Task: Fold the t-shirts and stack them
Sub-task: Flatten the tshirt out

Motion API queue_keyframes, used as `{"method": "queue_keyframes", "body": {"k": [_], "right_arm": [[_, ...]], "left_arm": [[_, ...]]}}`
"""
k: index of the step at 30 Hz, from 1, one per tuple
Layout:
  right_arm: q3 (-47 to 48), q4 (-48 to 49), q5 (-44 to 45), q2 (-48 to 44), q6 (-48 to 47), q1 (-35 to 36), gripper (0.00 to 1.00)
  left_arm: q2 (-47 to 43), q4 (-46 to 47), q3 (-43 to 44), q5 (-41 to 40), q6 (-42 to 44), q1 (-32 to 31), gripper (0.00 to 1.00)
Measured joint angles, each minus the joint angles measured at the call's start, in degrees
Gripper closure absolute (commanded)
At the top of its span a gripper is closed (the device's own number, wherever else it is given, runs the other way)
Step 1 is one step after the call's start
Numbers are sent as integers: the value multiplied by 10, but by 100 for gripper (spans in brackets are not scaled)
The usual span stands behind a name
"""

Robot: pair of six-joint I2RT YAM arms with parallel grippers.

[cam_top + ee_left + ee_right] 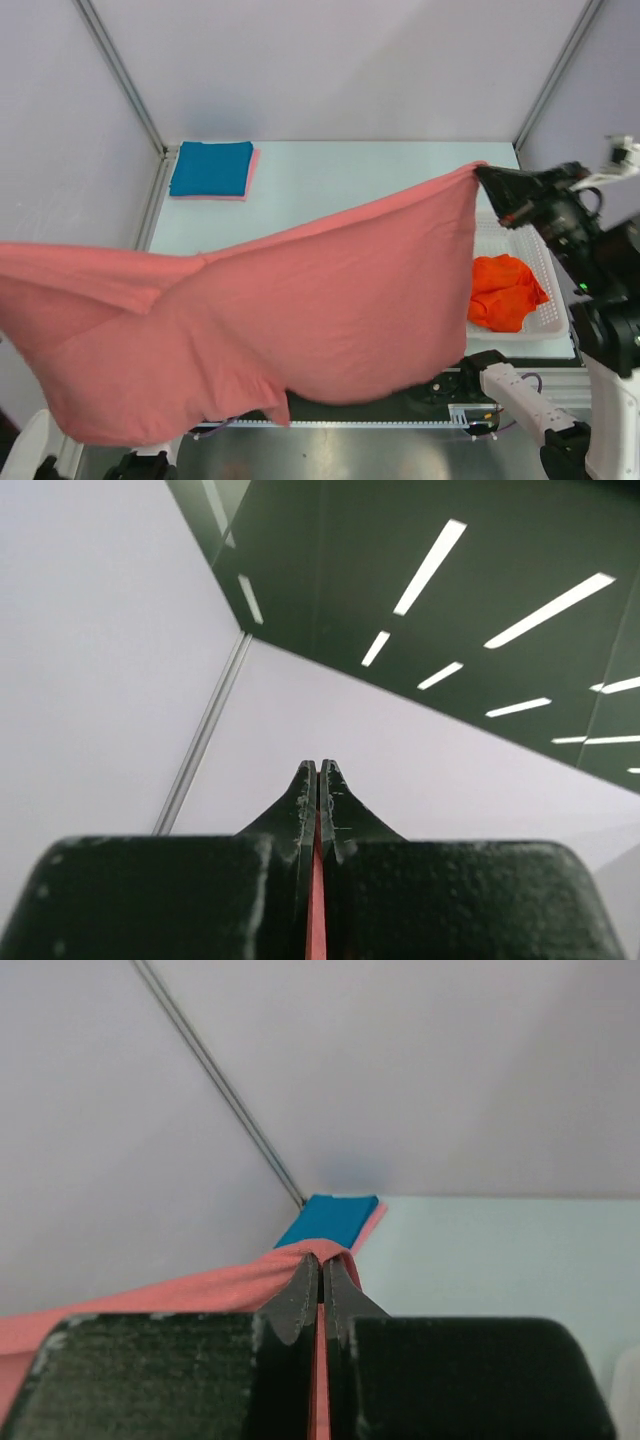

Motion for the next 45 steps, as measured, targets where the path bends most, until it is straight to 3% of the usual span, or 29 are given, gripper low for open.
{"method": "queue_keyframes", "body": {"k": [8, 12, 18, 23, 31, 45], "right_arm": [[-132, 112, 28, 136, 14, 9, 100], [-183, 203, 63, 254, 15, 19, 100], [-201, 315, 94, 432, 0, 22, 100], [-129, 353, 101, 572, -17, 13, 100], [37, 374, 100, 727, -33, -21, 100], [97, 373, 87, 790, -35, -38, 100]], "left_arm": [[56, 112, -236, -13, 1, -1, 100], [158, 174, -356, -26, 1, -1, 100], [331, 237, -451, -36, 2, -2, 100], [474, 295, -437, -35, 3, -2, 100], [690, 306, -285, 0, 1, 15, 100], [772, 304, -131, 46, -4, 17, 100]]}}
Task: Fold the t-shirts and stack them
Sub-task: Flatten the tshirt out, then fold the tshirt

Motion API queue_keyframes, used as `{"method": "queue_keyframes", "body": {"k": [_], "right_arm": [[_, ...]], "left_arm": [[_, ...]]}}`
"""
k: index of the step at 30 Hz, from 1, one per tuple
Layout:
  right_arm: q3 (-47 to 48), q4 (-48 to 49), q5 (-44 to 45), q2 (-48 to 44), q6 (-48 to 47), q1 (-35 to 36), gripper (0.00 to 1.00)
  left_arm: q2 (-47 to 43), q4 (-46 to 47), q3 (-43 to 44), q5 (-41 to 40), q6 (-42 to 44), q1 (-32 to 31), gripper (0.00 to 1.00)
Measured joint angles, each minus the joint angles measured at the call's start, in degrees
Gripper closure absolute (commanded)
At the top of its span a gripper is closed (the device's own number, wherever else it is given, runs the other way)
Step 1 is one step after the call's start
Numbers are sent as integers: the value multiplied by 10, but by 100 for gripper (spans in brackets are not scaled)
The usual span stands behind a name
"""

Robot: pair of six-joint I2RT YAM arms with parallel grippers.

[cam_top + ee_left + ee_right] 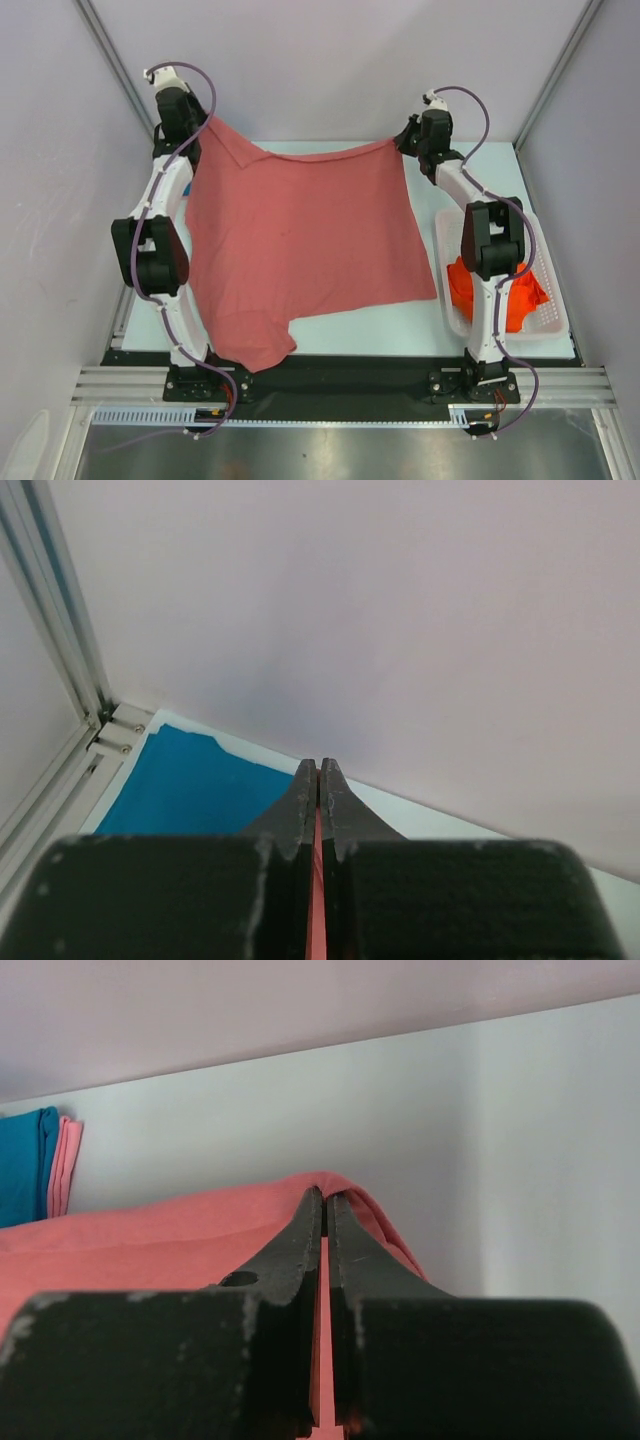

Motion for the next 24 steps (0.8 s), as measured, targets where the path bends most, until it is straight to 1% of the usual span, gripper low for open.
{"method": "queue_keyframes", "body": {"k": [12, 15, 19, 24], "right_arm": [[35, 2, -4, 3, 0, -20, 100], [37, 0, -11, 3, 0, -21, 100], [38, 0, -16, 3, 5, -21, 100], [38, -11, -25, 3, 10, -21, 100]], "left_arm": [[30, -5, 133, 36, -16, -1, 100], [30, -5, 127, 38, -16, -1, 100], [29, -2, 88, 38, -16, -2, 100], [28, -25, 39, 38, -21, -2, 100]]}}
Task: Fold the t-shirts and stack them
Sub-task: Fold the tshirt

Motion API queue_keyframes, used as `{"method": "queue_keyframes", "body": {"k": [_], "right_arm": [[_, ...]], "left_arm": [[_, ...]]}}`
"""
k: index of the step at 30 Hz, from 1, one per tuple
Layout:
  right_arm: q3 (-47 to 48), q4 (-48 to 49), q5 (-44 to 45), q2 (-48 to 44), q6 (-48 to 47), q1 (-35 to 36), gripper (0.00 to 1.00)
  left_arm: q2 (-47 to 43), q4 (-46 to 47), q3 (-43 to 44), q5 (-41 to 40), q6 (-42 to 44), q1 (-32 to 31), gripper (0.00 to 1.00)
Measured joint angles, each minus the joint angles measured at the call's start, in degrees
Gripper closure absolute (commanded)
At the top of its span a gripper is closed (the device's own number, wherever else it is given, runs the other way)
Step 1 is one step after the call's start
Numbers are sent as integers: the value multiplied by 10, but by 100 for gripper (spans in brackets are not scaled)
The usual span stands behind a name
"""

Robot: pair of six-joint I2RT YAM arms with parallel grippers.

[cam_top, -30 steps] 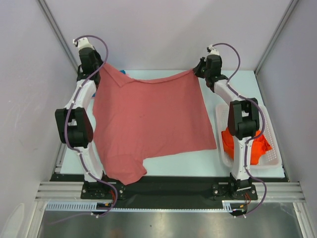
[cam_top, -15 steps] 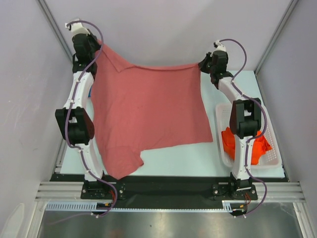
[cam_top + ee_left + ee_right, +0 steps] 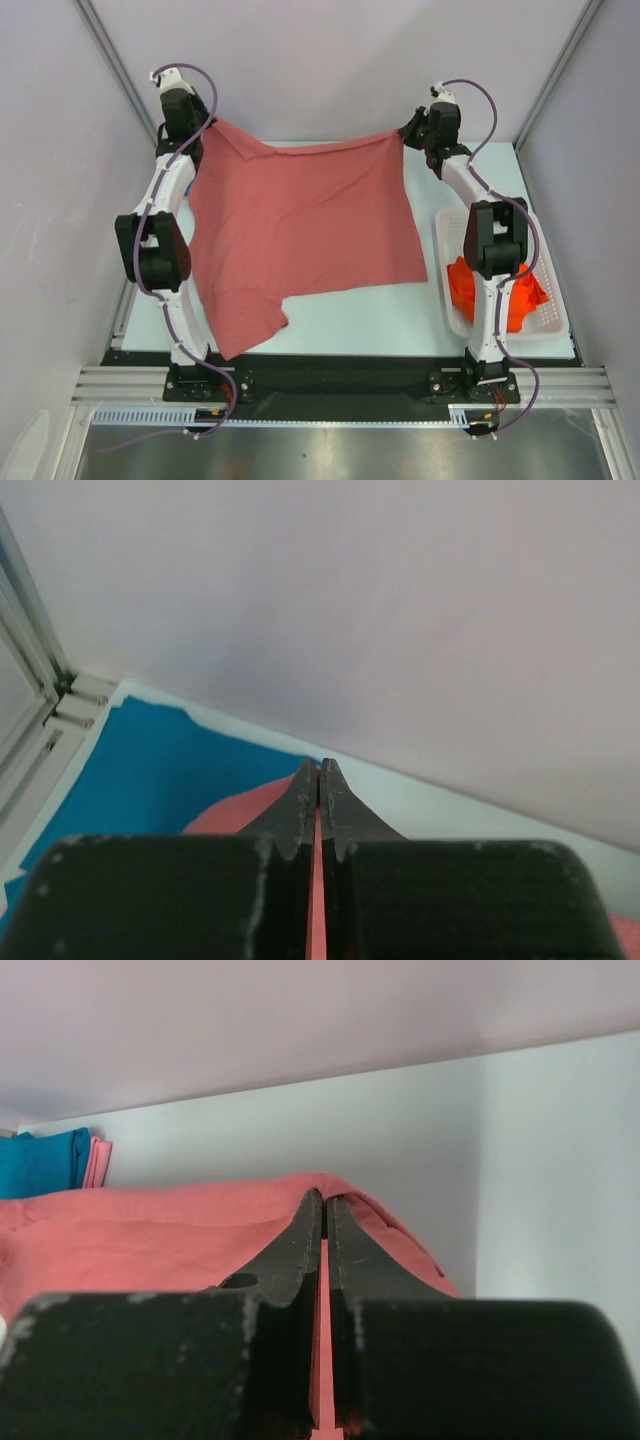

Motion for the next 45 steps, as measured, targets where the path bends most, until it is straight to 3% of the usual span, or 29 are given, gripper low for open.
{"method": "queue_keyframes", "body": {"k": [9, 21, 33, 45], "right_arm": [[13, -59, -20, 0, 20, -2, 100], [28, -167, -62, 0, 37, -16, 100], [28, -234, -98, -1, 37, -28, 100], [24, -304, -120, 0, 31, -32, 100]], "left_arm": [[-56, -48, -45, 0, -10, -2, 100], [-208, -89, -146, -5, -26, -3, 100], [-265, -133, -283, -4, -56, -7, 100], [-315, -180, -343, -31, -90, -9, 100]]}}
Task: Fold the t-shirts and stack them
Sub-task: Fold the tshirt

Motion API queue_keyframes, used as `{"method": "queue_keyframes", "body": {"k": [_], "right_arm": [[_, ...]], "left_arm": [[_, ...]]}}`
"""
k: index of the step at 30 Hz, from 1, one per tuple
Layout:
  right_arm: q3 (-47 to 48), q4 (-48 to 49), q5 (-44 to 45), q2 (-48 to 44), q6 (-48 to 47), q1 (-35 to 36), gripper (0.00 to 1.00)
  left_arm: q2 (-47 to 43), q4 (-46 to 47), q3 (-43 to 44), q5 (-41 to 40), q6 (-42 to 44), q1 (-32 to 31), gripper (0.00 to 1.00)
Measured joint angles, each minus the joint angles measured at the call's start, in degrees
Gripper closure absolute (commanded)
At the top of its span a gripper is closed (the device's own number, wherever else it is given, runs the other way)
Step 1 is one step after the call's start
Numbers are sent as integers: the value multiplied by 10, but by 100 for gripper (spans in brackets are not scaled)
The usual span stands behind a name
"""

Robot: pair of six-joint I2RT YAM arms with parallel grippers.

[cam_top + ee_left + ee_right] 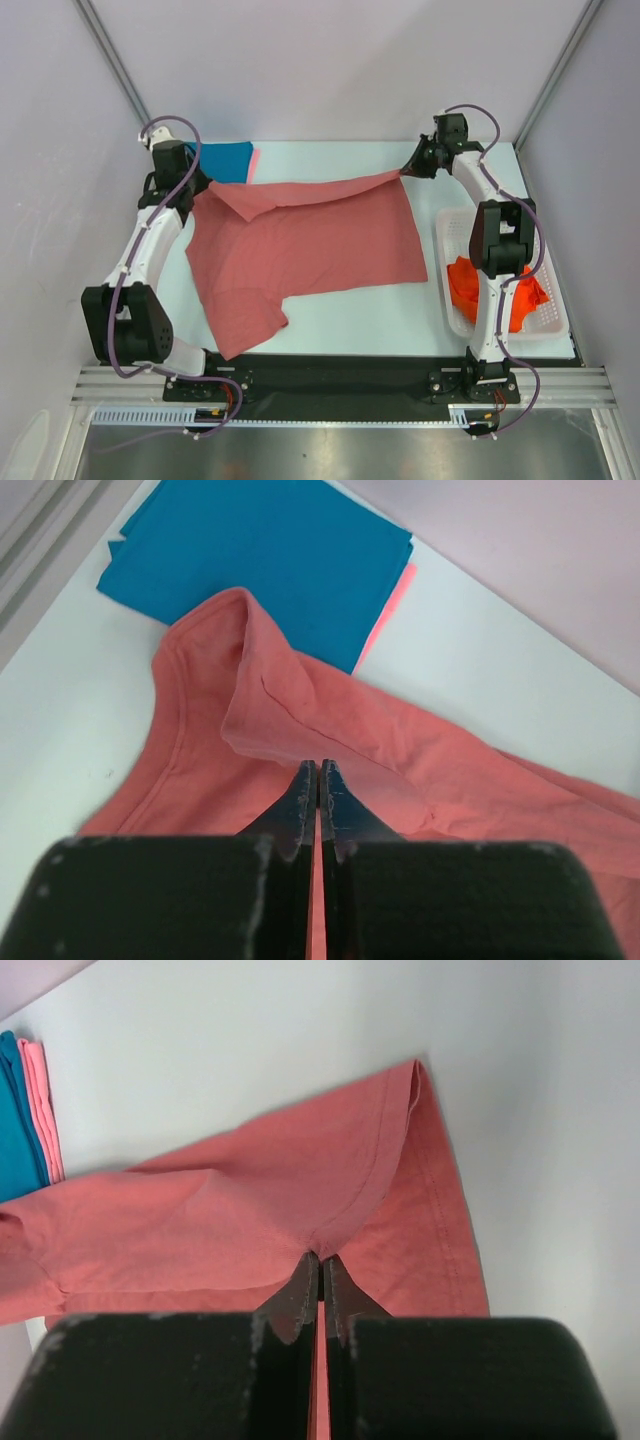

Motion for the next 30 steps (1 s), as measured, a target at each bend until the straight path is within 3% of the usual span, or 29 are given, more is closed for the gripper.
{"method": "queue_keyframes", "body": {"k": [8, 9, 11, 12, 14, 15, 18, 19, 23, 25, 30], "right_arm": [[9, -17, 2, 20, -12, 3, 100], [9, -19, 4, 24, -14, 6, 99], [9, -24, 9, 31, -17, 9, 97], [9, -29, 13, 34, -19, 10, 92], [9, -36, 20, 38, -23, 13, 80], [9, -42, 25, 40, -25, 15, 68], [14, -60, 41, 43, -37, 18, 43], [17, -68, 50, 43, -41, 20, 42], [47, -93, 75, 45, -75, 21, 34], [84, -100, 79, 55, -90, 21, 29], [182, -82, 70, 100, -119, 19, 30]], "left_arm": [[1, -30, -39, -14, -25, 0, 100], [3, -32, -40, -16, -27, 0, 96], [8, -37, -45, -22, -32, 0, 84], [9, -40, -46, -26, -35, 0, 68], [13, -49, -48, -35, -41, 0, 56], [15, -54, -48, -41, -43, 0, 39], [17, -63, -48, -54, -47, 4, 23], [17, -66, -48, -58, -47, 5, 20], [17, -70, -36, -59, -33, 27, 18], [21, -68, -22, -47, -18, 47, 25], [90, -42, 53, 13, 27, 83, 36]]}}
